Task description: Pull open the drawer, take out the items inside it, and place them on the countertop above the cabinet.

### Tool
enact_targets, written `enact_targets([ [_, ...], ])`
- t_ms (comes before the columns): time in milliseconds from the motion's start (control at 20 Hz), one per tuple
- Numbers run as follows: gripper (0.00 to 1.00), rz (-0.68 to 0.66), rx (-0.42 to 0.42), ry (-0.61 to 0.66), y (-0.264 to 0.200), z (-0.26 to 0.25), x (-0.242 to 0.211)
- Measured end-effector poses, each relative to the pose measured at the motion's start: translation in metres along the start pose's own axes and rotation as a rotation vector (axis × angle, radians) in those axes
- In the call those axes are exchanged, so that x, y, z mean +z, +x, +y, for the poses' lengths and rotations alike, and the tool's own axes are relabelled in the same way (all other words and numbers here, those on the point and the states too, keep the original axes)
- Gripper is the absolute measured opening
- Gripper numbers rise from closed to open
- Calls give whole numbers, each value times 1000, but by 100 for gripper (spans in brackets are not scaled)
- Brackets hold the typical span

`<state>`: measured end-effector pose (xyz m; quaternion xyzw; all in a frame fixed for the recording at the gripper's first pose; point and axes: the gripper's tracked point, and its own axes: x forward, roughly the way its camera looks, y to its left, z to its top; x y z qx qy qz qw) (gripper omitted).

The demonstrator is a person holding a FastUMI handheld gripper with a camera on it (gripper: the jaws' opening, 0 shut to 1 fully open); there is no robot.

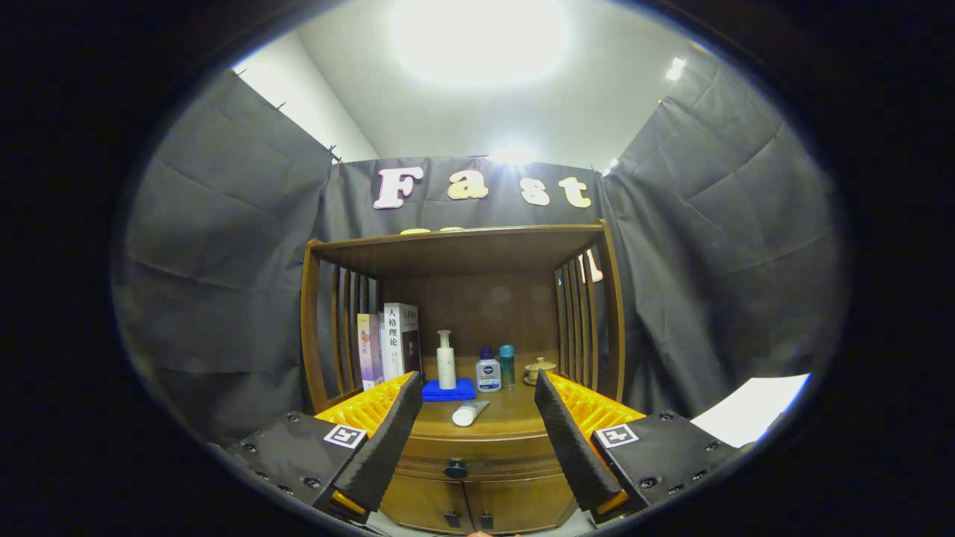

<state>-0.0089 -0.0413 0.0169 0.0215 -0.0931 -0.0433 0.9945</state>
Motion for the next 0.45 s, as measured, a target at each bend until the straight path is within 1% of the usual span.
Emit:
enact_targets([
  [150, 95, 11, 16, 52, -2, -2, 1],
  [450, 95, 0, 8, 30, -4, -8, 4],
])
